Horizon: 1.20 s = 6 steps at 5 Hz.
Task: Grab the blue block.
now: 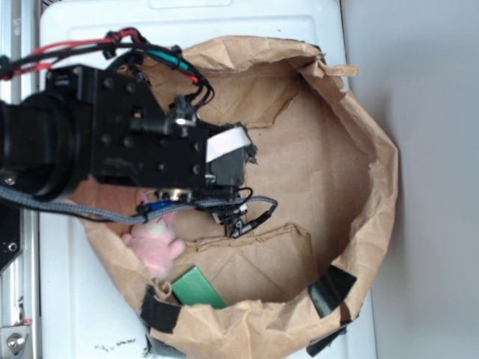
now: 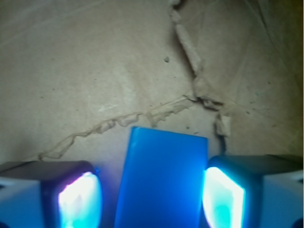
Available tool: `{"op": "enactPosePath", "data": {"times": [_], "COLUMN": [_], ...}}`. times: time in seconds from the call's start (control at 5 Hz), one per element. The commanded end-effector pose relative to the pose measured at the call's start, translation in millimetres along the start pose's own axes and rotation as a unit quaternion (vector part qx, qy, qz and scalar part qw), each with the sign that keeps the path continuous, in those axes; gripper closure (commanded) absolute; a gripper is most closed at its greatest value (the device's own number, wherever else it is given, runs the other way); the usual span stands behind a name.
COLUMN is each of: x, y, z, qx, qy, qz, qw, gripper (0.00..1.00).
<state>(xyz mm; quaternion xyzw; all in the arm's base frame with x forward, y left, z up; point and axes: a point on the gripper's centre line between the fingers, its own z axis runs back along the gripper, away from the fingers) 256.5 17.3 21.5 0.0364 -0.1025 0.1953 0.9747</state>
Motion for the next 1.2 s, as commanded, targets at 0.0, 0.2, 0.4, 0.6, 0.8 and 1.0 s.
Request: {"op": "enactPosePath", "data": {"times": [0.0, 0.2, 0.4, 0.6, 0.8, 1.0], "x": [11.5, 20.9, 33.8, 44.0, 43.0, 43.0], "y": [-7.1, -15.9, -23.5, -25.2, -22.2, -20.8], "z": [17.2, 39.7, 77.7, 112.8, 125.5, 141.2], "qx": [-0.015, -0.012, -0.021, -0.037, -0.040, -0.022], "qy": [-0.022, -0.013, -0.003, -0.015, -0.013, -0.028], "qz": [0.007, 0.010, 0.038, 0.036, 0.045, 0.006], "qw": [1.000, 1.000, 0.999, 0.999, 0.998, 0.999], "gripper": [1.00, 1.00, 1.00, 1.00, 1.00, 0.01]}}
